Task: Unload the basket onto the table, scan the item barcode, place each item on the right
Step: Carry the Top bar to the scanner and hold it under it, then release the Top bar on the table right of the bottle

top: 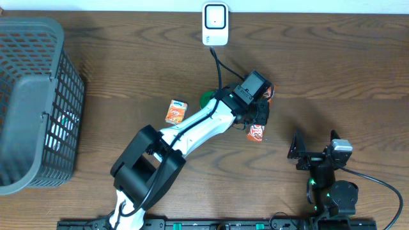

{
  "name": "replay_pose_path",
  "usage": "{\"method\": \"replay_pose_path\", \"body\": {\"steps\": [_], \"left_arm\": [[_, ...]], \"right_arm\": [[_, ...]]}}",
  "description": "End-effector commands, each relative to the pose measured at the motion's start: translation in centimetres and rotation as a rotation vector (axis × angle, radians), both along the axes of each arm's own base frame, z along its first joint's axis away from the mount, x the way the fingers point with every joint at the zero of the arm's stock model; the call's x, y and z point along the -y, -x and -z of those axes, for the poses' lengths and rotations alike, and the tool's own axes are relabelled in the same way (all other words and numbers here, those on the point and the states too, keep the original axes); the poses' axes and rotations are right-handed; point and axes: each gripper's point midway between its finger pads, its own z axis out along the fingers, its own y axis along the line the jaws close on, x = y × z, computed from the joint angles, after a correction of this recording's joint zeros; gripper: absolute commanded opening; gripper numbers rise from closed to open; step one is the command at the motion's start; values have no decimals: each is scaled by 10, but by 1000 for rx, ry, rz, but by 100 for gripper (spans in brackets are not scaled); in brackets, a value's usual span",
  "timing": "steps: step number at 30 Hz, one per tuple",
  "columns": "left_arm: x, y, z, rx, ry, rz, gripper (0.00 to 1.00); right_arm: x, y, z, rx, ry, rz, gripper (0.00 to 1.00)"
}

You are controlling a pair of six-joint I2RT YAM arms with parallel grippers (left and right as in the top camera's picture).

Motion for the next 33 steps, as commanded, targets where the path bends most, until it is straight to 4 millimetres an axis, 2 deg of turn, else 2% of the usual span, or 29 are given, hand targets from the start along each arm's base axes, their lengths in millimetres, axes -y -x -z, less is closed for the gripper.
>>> {"method": "replay_pose_path", "body": {"steps": [1,10,17,20,22,28,30,33], "left_arm": [[11,3,-4,-41,69,31,36],[26,4,-22,-74,210,96,36],[18,-16,-27,-52,281,87,37],[13,-26,-22,-56,328,57,42],[8,-30,-11,-70,340,40,45],[0,-19,29,-148,298,24,46],[2,-18,28,-151,310,35,50],[10,-20,9,-123,374,70,61]], "right_arm": [[-2,0,0,0,7,-8,99],[-2,0,0,0,7,-8,99],[-2,0,0,0,7,-8,99],[-2,0,0,0,7,-8,99],[-2,0,0,0,7,-7,99],[-2,0,0,0,7,-8,99],[-2,0,0,0,7,-8,99],[-2,0,0,0,7,-8,99]]}}
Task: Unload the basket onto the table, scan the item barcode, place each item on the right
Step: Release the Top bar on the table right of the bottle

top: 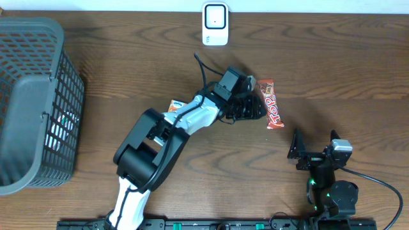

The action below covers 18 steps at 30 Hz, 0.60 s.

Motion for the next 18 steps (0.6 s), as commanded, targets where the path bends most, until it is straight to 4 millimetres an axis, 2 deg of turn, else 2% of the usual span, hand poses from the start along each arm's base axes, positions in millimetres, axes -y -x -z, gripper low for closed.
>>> {"method": "replay_pose_path", "body": {"steps": [1,6,9,12,15,18], "left_arm": [[10,-1,-30,30,97,39,63],[9,-11,-77,113,163,32,78],[6,-10,-117,173,206,32,81],[0,-3,-165,266,251,46,86],[-24,2,-211,348,234,-12,90],[-63,14,-243,419,147,-80,90]], "right_arm": [[-2,0,0,0,7,-8,99],[-2,0,0,0,7,-8,99],[-2,0,0,0,7,-8,99],[-2,0,0,0,7,-8,99],[-2,0,0,0,7,-8,99],[-2,0,0,0,7,-8,99]]}}
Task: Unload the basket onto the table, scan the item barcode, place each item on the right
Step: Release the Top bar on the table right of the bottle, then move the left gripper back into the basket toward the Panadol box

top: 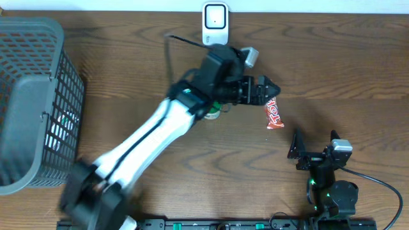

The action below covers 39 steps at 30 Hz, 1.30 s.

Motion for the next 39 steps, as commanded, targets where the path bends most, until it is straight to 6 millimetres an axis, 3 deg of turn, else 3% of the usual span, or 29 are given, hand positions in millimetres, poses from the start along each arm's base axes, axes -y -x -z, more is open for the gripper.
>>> {"method": "replay_pose_path", "body": {"steps": [1,7,13,17,23,30,34,39], "left_arm": [[-47,3,-49,145,-68,-122,90],[-188,27,-72,174,-341,-503,97],[-304,36,-127,324,-348,-825,98],[-382,36,-133,295,-389,-1093,98],[-490,43,-103,74,-377,-1441,98],[-581,40,-70,-111,-168,-1671,98],[-611,47,-31,-309,-62,-1785,98],[-610,54,31,-556,-89,-1743,98]], "right_arm": [[-2,0,0,0,7,-8,99],[-2,0,0,0,7,-8,99],[-2,0,0,0,7,-8,99],[-2,0,0,0,7,-8,99],[-2,0,0,0,7,-8,99],[-2,0,0,0,7,-8,99],[-2,0,0,0,7,-8,99],[-2,0,0,0,7,-8,99]]}}
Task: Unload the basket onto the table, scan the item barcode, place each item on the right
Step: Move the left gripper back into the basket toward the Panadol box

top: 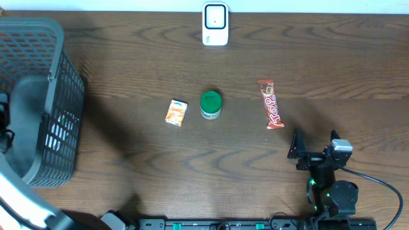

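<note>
An orange-red candy bar (271, 104) lettered "Top" lies flat on the wooden table, right of centre, its long side running front to back. The white barcode scanner (215, 24) stands at the table's far edge, well behind the bar. Only a white and dark stretch of my left arm (7, 191) shows at the left edge of the overhead view; its gripper is out of view. My right gripper (314, 143) rests near the front right, fingers apart and empty, a short way in front of the bar.
A green-lidded jar (210, 104) stands mid-table with a small orange box (176, 112) to its left. A large dark mesh basket (38, 96) fills the left side. A cable runs from the right arm's base at the front right.
My left arm reached across the table with its gripper at the candy bar's far end. Now the arm is back at the left edge and the bar lies flat and alone.
First my left gripper was over the candy bar, just right of the jar. Then the bar lay farther right and back with the gripper at its left side, then at its far end near the scanner. Now the left arm is withdrawn; the right arm never moved.
</note>
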{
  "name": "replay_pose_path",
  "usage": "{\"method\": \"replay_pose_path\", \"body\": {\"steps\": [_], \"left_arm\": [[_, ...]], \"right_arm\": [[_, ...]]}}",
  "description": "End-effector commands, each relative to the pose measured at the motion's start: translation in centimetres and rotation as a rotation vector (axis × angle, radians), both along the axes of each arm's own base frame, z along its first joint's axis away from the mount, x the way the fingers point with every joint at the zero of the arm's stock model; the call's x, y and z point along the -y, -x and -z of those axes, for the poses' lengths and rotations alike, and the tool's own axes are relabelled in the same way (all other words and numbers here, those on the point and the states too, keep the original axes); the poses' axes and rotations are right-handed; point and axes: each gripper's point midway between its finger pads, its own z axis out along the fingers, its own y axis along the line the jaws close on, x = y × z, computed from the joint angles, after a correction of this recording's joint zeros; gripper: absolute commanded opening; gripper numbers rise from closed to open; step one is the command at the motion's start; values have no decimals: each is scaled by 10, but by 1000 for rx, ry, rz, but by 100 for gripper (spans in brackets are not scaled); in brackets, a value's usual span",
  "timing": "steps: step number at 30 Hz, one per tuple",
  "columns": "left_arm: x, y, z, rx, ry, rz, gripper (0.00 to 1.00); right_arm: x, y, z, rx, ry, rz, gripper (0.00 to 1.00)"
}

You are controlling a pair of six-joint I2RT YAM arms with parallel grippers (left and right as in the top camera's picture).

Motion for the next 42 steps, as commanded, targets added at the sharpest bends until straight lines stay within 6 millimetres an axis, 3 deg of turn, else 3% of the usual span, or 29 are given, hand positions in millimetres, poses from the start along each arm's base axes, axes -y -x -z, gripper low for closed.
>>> {"method": "replay_pose_path", "body": {"steps": [1,4,12,20,27,38,42], "left_arm": [[2,-2,27,-39,83,12,98],[5,0,55,-88,137,21,98],[5,22,101,-185,204,-11,98],[18,37,125,-229,263,-20,98],[28,44,159,-237,280,-25,98],[27,42,178,-217,272,-43,98],[25,41,194,-223,288,-49,98]], "right_arm": [[-2,0,0,0,7,-8,99],[-2,0,0,0,7,-8,99],[-2,0,0,0,7,-8,99],[-2,0,0,0,7,-8,99],[-2,0,0,0,7,-8,99],[-2,0,0,0,7,-8,99],[-2,0,0,0,7,-8,99]]}}
